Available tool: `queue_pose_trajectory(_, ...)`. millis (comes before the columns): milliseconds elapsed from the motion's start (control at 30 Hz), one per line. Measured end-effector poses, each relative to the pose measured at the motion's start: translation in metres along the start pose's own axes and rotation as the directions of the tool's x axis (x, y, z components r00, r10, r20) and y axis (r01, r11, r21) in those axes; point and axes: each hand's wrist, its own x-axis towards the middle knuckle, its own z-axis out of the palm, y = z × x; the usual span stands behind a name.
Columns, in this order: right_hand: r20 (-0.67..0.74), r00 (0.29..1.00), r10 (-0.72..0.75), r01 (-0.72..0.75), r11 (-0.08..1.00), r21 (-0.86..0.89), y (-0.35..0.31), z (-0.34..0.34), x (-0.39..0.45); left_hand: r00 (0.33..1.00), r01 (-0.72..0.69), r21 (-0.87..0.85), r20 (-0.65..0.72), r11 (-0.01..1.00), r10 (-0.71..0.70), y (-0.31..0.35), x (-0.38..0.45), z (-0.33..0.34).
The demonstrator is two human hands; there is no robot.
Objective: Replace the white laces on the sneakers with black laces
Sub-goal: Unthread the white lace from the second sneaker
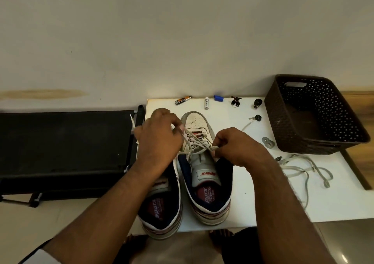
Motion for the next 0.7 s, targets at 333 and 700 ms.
queue_pose_trajectory(333,-0.037,0.999,-0.018,0.015,0.996,-0.085,-0.003,0.004,0.000,0.911,-0.319,0.375,0.374,0.871,0.172,0.022,-0.013,0.011)
queue_pose_trajectory(700,-0.030,0.999,-0.028,0.025,0.994,-0.103,-0.002,0.004,0.000,0.966,-0.068,0.306,0.260,0.950,-0.014,-0.022,0.018,-0.012)
